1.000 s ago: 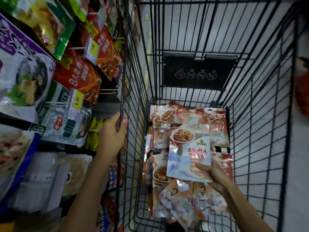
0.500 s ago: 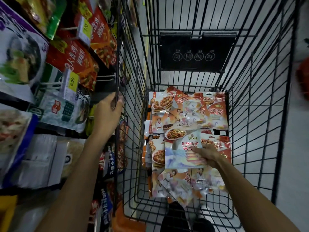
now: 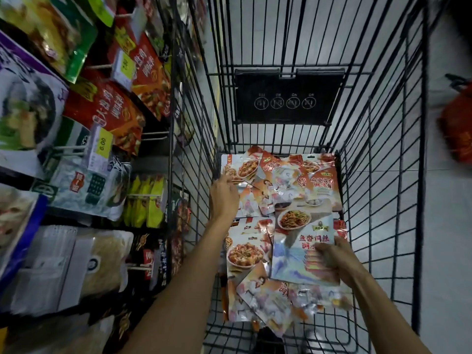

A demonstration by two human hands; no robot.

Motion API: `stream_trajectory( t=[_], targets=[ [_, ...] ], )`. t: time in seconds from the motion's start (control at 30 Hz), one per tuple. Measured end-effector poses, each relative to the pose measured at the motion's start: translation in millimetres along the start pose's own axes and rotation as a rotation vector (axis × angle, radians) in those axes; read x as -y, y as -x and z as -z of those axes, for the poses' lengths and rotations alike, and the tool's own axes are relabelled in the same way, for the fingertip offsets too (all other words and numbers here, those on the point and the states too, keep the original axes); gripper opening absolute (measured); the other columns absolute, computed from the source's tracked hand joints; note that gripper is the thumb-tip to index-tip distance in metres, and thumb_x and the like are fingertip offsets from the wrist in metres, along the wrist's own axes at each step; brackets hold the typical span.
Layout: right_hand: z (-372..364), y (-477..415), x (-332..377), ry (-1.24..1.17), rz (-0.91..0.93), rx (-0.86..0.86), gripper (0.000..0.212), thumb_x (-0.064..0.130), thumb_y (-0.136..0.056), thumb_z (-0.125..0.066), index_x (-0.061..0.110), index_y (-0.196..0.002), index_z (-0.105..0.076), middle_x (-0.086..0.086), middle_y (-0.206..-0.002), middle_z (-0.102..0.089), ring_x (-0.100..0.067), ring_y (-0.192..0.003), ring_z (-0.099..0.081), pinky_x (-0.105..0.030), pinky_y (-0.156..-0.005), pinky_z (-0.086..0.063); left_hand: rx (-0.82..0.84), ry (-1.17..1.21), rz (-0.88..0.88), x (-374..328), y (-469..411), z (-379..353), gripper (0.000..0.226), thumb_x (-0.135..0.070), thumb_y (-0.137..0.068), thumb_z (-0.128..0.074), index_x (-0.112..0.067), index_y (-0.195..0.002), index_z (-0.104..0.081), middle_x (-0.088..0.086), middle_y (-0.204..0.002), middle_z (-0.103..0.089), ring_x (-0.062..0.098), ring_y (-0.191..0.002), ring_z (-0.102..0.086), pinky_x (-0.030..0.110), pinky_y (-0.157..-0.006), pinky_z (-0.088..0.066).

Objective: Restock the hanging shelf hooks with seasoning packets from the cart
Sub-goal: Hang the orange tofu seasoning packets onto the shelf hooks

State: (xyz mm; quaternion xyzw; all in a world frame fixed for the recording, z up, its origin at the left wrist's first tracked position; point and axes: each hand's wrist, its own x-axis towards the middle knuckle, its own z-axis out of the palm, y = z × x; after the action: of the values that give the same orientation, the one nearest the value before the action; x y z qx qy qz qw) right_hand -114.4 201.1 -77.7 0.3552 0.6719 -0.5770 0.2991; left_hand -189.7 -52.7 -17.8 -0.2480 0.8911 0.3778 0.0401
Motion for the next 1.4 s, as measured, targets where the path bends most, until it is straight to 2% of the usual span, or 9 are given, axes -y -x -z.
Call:
stream_trajectory(
  t=[0.3, 0.47, 0.6, 0.73, 0.87, 1.0, 1.07, 1.17, 1.4],
  targets=[
    [-6, -35, -12, 0.092, -0.008, -0.124, 0.024, 0.022, -0.071, -0.083, 0.007, -0.080, -0.067, -0.010, -0.071, -0.072, -0.024, -0.060, -0.069, -0.028, -0.053, -0.053, 0.162, -0.033, 0.293, 55, -72, -86, 0.034, -0.017, -0.092, -0.059, -0.006, -0.124, -0.059, 0.018, -0.124, -0.060, 0.034, -0.107, -0.059, 0.032, -0.074, -0.047],
    [-2, -35, -11, 0.095, -0.017, -0.109, 0.020, 0.020, -0.073, -0.081, 0.010, -0.079, -0.065, -0.008, -0.073, -0.071, -0.021, -0.063, -0.068, -0.026, -0.051, -0.049, 0.055, 0.129, 0.532, 56, -85, -94, 0.060, -0.010, -0.080, -0.074, 0.005, -0.130, -0.045, 0.024, -0.133, -0.052, 0.037, -0.116, -0.055, 0.038, -0.093, -0.050],
    [0, -33, -8, 0.056, -0.021, -0.101, 0.017, 0.009, -0.071, -0.081, 0.009, -0.075, -0.065, -0.003, -0.064, -0.070, -0.014, -0.050, -0.067, -0.021, -0.040, -0.047, 0.107, 0.364, 0.598, 55, -84, -94, 0.056, 0.000, -0.072, -0.079, 0.002, -0.123, -0.055, 0.012, -0.117, -0.062, 0.021, -0.088, -0.059, 0.019, -0.064, -0.047],
    [-1, -31, -4, -0.003, -0.065, -0.047, 0.019, 0.004, -0.072, -0.080, 0.004, -0.082, -0.064, -0.013, -0.075, -0.072, -0.024, -0.058, -0.069, -0.028, -0.049, -0.052, 0.228, 0.526, 0.702, 57, -82, -97, 0.059, 0.004, -0.075, -0.074, -0.008, -0.130, -0.053, 0.015, -0.123, -0.061, 0.029, -0.108, -0.062, 0.045, -0.092, -0.052],
    [-2, -30, -5, -0.054, -0.064, -0.011, 0.021, 0.001, -0.075, -0.077, 0.001, -0.090, -0.063, -0.019, -0.083, -0.072, -0.031, -0.068, -0.070, -0.037, -0.058, -0.056, 0.252, 0.672, 0.690, 50, -79, -104, 0.020, 0.015, -0.072, -0.058, -0.004, -0.077, -0.059, 0.014, -0.088, -0.057, 0.026, -0.070, -0.053, 0.036, -0.066, -0.049],
    [-7, -26, -8, -0.069, -0.013, -0.035, 0.026, 0.004, -0.073, -0.079, 0.002, -0.094, -0.063, -0.017, -0.088, -0.073, -0.032, -0.076, -0.071, -0.040, -0.065, -0.058, 0.240, 0.794, 0.666, 45, -67, -101, 0.046, 0.015, -0.077, -0.067, -0.005, -0.117, -0.058, 0.016, -0.107, -0.062, 0.027, -0.090, -0.062, 0.040, -0.081, -0.054],
    [-8, -22, -7, -0.037, 0.000, -0.049, 0.029, 0.008, -0.071, -0.081, 0.003, -0.094, -0.064, -0.014, -0.087, -0.073, -0.031, -0.078, -0.071, -0.042, -0.070, -0.059, 0.244, 0.754, 0.689, 47, -62, -95, 0.041, 0.014, -0.075, -0.070, -0.003, -0.110, -0.059, 0.014, -0.108, -0.064, 0.024, -0.089, -0.063, 0.031, -0.078, -0.054],
    [-8, -12, 1, -0.065, 0.011, -0.051, 0.024, 0.006, -0.070, -0.082, 0.005, -0.089, -0.066, -0.016, -0.088, -0.073, -0.029, -0.076, -0.071, -0.038, -0.066, -0.059, 0.172, 0.620, 0.693, 47, -55, -77, 0.027, 0.017, -0.070, -0.072, 0.002, -0.087, -0.057, 0.015, -0.097, -0.066, 0.019, -0.065, -0.061, 0.021, -0.049, -0.052],
    [-5, 42, 37, -0.166, 0.046, -0.007, 0.025, 0.003, -0.072, -0.080, -0.002, -0.092, -0.067, -0.016, -0.084, -0.074, -0.021, -0.061, -0.071, -0.027, -0.049, -0.054, 0.099, 0.437, 0.567, 33, -7, -12, 0.043, 0.002, -0.077, -0.075, 0.006, -0.116, -0.059, 0.017, -0.100, -0.067, 0.029, -0.080, -0.066, 0.036, -0.070, -0.059]
  ],
)
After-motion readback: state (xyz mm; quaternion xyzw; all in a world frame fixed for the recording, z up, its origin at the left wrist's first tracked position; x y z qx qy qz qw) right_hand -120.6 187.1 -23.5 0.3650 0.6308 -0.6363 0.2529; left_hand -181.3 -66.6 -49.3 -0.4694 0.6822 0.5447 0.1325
